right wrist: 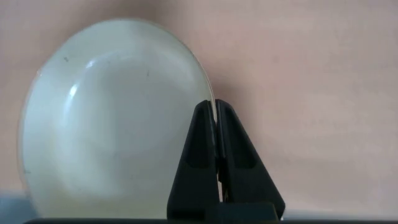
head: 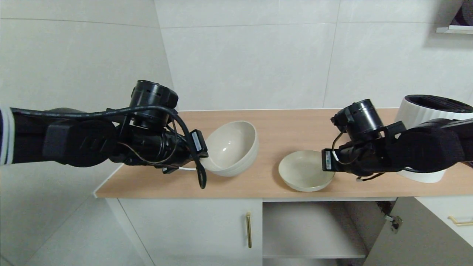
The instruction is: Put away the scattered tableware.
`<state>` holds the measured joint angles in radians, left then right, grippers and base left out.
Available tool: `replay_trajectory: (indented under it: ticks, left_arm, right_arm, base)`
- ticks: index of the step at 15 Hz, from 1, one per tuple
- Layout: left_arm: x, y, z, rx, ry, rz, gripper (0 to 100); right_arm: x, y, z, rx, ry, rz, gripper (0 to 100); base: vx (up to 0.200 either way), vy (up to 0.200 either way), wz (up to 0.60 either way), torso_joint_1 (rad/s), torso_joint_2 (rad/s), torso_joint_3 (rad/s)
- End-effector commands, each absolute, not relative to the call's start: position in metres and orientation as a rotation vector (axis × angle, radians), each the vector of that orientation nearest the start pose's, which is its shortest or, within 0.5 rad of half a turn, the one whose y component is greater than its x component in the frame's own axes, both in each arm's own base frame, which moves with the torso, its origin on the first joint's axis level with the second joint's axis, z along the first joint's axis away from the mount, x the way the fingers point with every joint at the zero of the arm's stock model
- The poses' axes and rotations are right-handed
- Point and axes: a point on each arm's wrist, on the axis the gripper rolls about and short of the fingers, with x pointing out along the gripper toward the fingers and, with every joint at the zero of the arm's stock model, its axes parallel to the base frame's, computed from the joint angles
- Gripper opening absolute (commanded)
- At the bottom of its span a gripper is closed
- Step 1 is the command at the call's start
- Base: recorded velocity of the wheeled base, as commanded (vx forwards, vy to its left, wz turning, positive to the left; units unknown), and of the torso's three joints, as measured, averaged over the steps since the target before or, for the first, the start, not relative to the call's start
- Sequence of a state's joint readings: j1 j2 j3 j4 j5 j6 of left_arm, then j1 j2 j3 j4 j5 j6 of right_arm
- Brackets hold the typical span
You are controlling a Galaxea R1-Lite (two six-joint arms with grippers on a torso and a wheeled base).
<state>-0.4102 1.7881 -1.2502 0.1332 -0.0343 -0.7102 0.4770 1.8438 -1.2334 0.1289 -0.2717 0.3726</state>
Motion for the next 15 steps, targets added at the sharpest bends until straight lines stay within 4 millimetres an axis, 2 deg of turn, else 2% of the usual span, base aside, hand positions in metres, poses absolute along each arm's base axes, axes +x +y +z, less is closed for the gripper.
replay_trajectory:
  ticks: [1, 2, 3, 5, 7, 11, 14, 15]
  left_arm:
    - [0.264, -0.11, 0.226, -0.494, 0.719, -0.211, 0]
    - [0.246, -0.103, 0.232, -0.478, 0.701, -0.246, 0]
    - [0.231, -0.098, 0.235, -0.458, 0.692, -0.282, 0]
    - [0.206, -0.088, 0.231, -0.431, 0.698, -0.323, 0]
    - [0.194, -0.083, 0.223, -0.426, 0.714, -0.317, 0]
    - [0.19, -0.081, 0.215, -0.422, 0.741, -0.308, 0]
    - [0.189, -0.082, 0.211, -0.415, 0.758, -0.308, 0]
    - [0.188, -0.085, 0.207, -0.403, 0.776, -0.319, 0]
  right_arm:
    - [0.249, 0.124, 0.238, 0.134, 0.723, 0.185, 0]
    - [0.234, 0.118, 0.251, 0.167, 0.724, 0.248, 0]
    - [0.226, 0.115, 0.251, 0.174, 0.733, 0.267, 0]
    - [0.212, 0.109, 0.24, 0.162, 0.764, 0.263, 0]
    - [0.203, 0.105, 0.232, 0.154, 0.79, 0.263, 0]
    - [0.194, 0.1, 0.203, 0.119, 0.882, 0.235, 0]
    - [0.194, 0.1, 0.199, 0.121, 0.871, 0.239, 0]
    - [0.196, 0.101, 0.198, 0.121, 0.868, 0.24, 0]
  base:
    - [0.0, 0.0, 0.0, 0.0, 0.0, 0.0]
    - [0.0, 0.0, 0.0, 0.0, 0.0, 0.0]
    - [0.0, 0.0, 0.0, 0.0, 0.0, 0.0]
    - [0.0, 0.0, 0.0, 0.0, 0.0, 0.0]
    - [0.0, 0.0, 0.0, 0.0, 0.0, 0.0]
    - [0.0, 0.0, 0.0, 0.0, 0.0, 0.0]
    - [0.0, 0.0, 0.0, 0.0, 0.0, 0.0]
    - [-0.2, 0.0, 0.0, 0.007, 0.01, 0.002]
